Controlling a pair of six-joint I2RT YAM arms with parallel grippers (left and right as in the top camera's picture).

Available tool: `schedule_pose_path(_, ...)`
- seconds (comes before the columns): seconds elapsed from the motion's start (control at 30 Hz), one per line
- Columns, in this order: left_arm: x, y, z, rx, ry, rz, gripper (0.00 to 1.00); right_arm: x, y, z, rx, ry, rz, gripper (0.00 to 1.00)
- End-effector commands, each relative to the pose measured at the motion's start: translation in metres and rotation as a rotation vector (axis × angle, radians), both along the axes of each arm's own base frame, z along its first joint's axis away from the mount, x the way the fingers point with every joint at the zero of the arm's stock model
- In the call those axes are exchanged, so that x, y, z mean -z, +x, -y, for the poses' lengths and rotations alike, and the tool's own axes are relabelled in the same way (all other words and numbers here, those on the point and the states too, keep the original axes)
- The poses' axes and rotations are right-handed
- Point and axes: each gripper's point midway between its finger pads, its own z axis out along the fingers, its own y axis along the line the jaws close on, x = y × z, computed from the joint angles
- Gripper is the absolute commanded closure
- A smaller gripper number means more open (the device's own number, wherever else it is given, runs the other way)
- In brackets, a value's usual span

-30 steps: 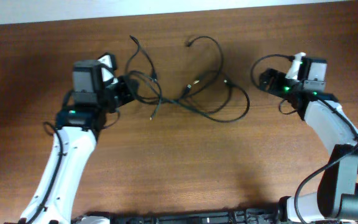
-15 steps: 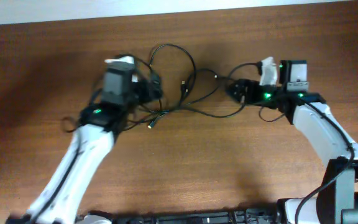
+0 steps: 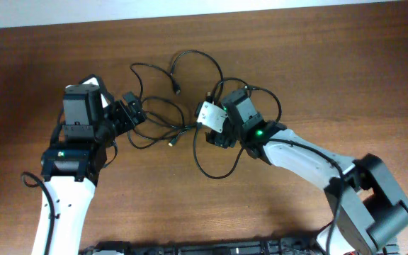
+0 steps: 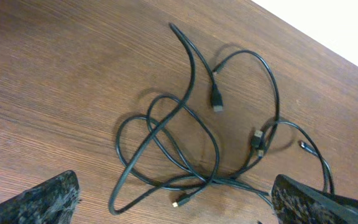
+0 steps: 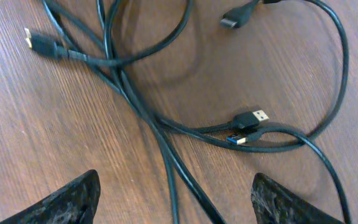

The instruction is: Untangle cables

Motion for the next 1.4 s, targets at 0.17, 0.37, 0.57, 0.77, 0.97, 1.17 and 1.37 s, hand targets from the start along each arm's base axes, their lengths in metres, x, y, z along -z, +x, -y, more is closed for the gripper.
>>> schedule_pose_path(0.17, 0.0, -0.008, 0.042, 0.166, -0.109, -0.019, 0.01, 0.033, 0.038, 0.0, -0.002, -0.112, 0.148, 0.53)
schedule_pose_path(0.37, 0.031, -0.006, 0.076, 0.059, -0.267, -0.166, 0.01, -0.05, 0.043, -0.003, 0.301, 0.249, 0.091, 0.96)
schedule_pose_path(0.57, 0.092, 0.03, 0.124, -0.117, -0.616, -0.393, 0.03, -0.105, -0.015, -0.001, 0.283, 0.383, -0.079, 0.96)
schedule_pose_path(0.77, 0.146, 0.037, 0.189, 0.037, -0.62, -0.451, 0.34, -0.159, -0.02, 0.0, 0.255, 0.463, 0.01, 0.96)
schedule_pose_path(0.97, 0.193, 0.035, 0.179, -0.01, -0.463, -0.471, 0.46, -0.283, -0.013, 0.086, 0.481, 0.591, 0.369, 0.96)
schedule_pose_path(1.17, 0.195, 0.038, 0.172, 0.095, -0.343, -0.415, 0.41, -0.34, -0.01, 0.189, 0.721, 0.641, 0.608, 0.96)
schedule_pose_path(1.37, 0.219, 0.017, 0.118, -0.073, -0.114, -0.502, 0.87, -0.39, -0.013, 0.285, 0.98, 0.656, 0.903, 0.96)
